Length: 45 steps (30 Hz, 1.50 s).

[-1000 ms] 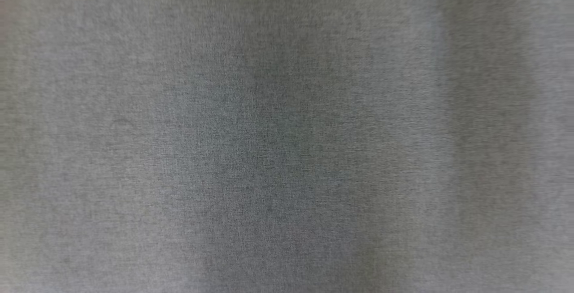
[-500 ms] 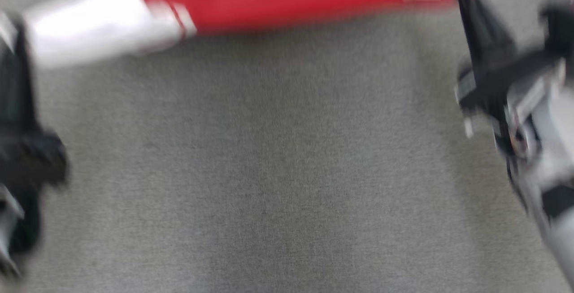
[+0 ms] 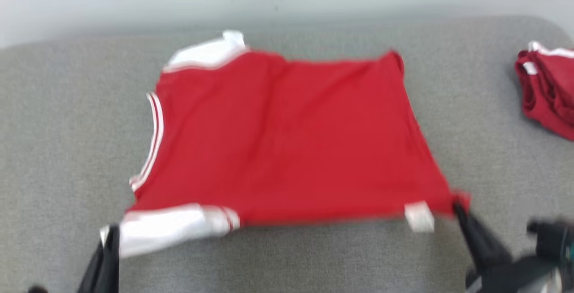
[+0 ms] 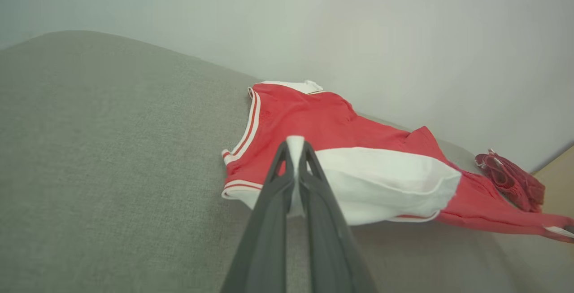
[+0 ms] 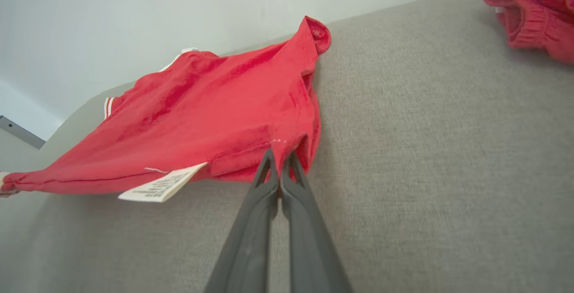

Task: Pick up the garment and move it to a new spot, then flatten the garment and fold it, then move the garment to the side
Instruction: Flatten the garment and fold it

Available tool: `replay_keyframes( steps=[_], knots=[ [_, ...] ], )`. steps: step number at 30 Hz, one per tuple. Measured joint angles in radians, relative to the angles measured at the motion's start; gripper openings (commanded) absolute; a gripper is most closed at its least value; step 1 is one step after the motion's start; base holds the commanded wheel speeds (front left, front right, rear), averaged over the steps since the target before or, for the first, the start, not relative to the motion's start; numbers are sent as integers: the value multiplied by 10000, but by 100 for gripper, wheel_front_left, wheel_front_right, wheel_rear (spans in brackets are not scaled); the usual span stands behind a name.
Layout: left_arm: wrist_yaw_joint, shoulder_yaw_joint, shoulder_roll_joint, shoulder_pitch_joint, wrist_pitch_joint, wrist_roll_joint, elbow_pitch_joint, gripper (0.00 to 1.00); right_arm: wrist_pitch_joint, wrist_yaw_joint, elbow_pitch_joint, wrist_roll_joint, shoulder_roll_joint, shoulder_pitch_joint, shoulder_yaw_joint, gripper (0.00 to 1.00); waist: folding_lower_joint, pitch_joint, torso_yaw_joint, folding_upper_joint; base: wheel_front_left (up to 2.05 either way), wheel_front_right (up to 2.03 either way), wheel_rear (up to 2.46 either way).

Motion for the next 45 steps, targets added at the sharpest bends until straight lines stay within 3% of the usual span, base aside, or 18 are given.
replay_keyframes(
  steps=[8,16,21,28,41,42,43,44,45],
  knots=[
    [-439,270,-863,1560,0,395,313,0,596,0,-826,-654,844,2577,-713,0,1,-799,-30,2,0,0,0],
    [-1032,244,-1212,1213,0,1183,1072,0,537,0,-769,-830,1118,2819,-667,0,3,-997,-80,3,0,0,0],
    [-1340,105,-999,460,0,1555,1421,0,355,0,-704,-853,1220,2326,-594,0,4,-788,-98,4,0,0,0],
    [-1760,-77,-330,-2076,483,1866,2393,0,180,0,244,-853,1365,527,-161,0,5,-269,-300,4,0,0,0],
    [-2084,-1045,75,-5481,280,1956,6046,0,-888,0,2871,-882,1601,-1848,533,0,7,691,-900,5,0,0,0],
    [-2088,-1034,17,-5601,194,1891,6197,0,-988,0,3005,-857,1607,-1928,571,6,7,710,-914,6,0,0,0],
    [-2088,-1066,-40,-5705,161,1829,6387,77,-1085,0,3124,-828,1613,-1989,619,32,8,702,-918,6,0,0,0],
    [-2100,-1191,-31,-5772,136,1858,6564,100,-1162,0,3229,-823,1613,-2029,671,95,8,681,-915,6,0,0,0],
    [-2100,-1254,-21,-5789,84,1891,6711,100,-1254,0,3340,-819,1605,-2043,708,100,7,642,-908,5,0,0,0]
  ],
)
